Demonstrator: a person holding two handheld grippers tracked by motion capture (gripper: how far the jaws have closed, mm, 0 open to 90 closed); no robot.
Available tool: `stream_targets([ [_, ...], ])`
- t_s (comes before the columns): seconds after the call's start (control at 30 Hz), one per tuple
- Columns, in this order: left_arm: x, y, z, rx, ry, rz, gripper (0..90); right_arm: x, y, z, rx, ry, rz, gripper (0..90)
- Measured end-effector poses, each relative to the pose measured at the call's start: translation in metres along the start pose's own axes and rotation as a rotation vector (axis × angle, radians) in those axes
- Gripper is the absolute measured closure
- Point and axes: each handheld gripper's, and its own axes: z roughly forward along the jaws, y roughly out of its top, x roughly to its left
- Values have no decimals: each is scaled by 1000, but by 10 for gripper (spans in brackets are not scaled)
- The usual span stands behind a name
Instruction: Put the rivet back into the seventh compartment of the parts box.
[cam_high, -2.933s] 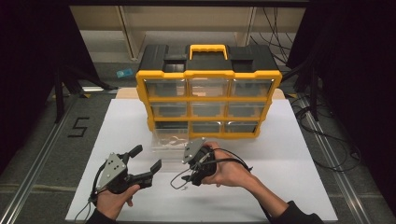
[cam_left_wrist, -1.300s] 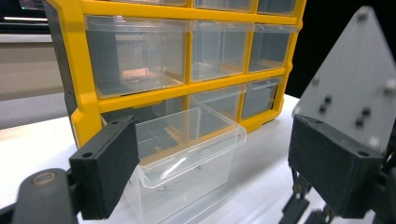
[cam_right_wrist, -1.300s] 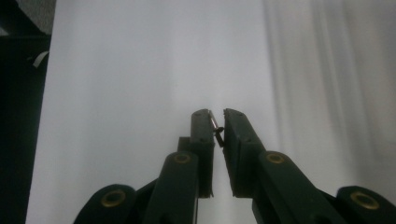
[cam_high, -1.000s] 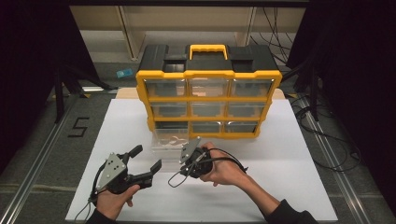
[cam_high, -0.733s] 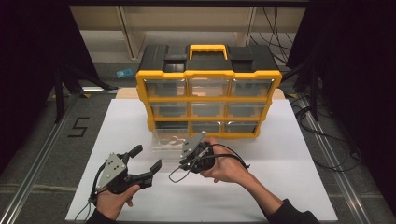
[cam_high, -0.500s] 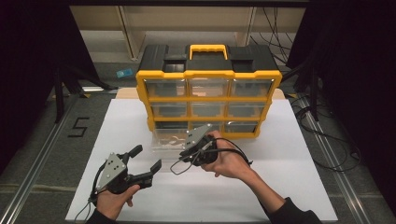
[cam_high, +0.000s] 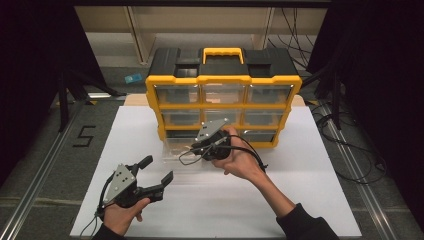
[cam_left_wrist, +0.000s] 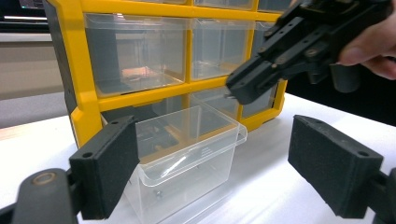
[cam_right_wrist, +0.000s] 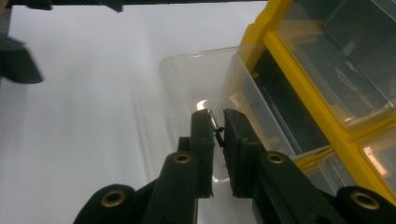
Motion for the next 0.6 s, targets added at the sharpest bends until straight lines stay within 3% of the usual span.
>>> stream_targets([
  [0.27,0,0,0,-6,-4,-7,158,-8,7,19,26,-29,13,825],
  [0.6,0,0,0,-8,-5,-9,158,-12,10,38,66,-16,22,821],
])
